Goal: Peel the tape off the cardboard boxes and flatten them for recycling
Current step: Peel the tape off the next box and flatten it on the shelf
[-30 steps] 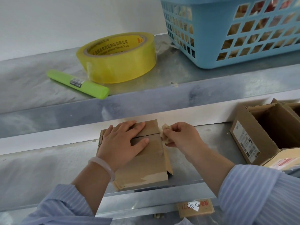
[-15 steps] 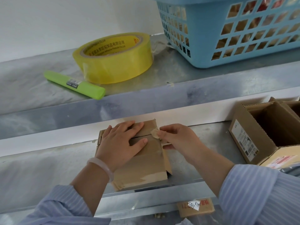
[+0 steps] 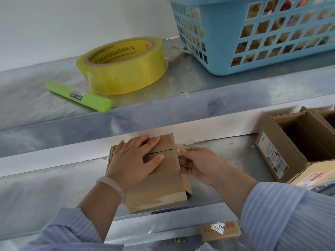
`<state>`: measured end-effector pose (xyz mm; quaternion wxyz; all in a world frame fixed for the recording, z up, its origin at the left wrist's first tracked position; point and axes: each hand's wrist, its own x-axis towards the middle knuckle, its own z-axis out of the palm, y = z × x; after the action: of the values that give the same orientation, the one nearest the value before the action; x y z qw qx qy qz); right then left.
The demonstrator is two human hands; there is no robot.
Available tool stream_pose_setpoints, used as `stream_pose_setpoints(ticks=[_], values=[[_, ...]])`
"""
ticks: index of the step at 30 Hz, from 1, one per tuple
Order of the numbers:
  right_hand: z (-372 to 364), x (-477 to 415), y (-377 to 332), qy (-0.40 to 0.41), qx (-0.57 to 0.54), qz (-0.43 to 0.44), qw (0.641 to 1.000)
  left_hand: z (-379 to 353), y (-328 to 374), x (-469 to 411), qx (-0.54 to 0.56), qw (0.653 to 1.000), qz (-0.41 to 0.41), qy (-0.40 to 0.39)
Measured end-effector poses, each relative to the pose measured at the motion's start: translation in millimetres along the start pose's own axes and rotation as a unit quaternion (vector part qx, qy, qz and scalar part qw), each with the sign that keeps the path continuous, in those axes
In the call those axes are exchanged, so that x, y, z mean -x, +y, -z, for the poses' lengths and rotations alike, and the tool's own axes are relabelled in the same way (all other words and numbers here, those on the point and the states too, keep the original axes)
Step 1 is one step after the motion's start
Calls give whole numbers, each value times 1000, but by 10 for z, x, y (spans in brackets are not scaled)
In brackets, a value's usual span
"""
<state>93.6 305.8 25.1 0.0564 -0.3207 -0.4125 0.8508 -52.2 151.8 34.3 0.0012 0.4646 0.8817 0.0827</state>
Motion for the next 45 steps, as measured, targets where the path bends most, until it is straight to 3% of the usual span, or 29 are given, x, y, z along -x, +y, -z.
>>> stream_pose_setpoints(ticks=[6,9,10,12,13,14,18,20,26,32,35,37,41,45], values=[[-33,-41,40,40,-40,-22,998,-8,3,-14,-8,1000,-3,-1],[-46,-92,78,104,71,22,992,-8,7,-20,-7,1000,0,2],[-39,-105,93,136,165,55,975,-7,8,-21,-7,1000,1,3],[-7,-121,121,186,369,146,899,-6,9,-21,-8,1000,0,2],[1,-131,137,196,415,176,871,-5,11,-21,-10,1000,0,1],[5,-140,149,199,422,186,865,-4,12,-20,-11,1000,0,-1],[-17,-144,138,153,173,78,970,8,16,-12,-6,1000,4,1],[-8,-112,113,113,89,48,988,14,17,-10,-7,1000,3,0],[81,-74,44,24,38,27,999,18,20,-6,-6,1000,2,2],[64,-187,59,62,151,50,985,13,8,-15,-11,1000,-1,-2],[19,-261,82,122,302,93,941,12,5,-16,-6,1000,0,0],[-7,-278,100,145,334,94,927,9,8,-18,-9,1000,0,-2],[-17,-260,147,119,131,-2,984,18,14,-10,-5,1000,-1,2],[-8,-263,170,140,119,13,983,22,27,-17,-4,1000,0,0]])
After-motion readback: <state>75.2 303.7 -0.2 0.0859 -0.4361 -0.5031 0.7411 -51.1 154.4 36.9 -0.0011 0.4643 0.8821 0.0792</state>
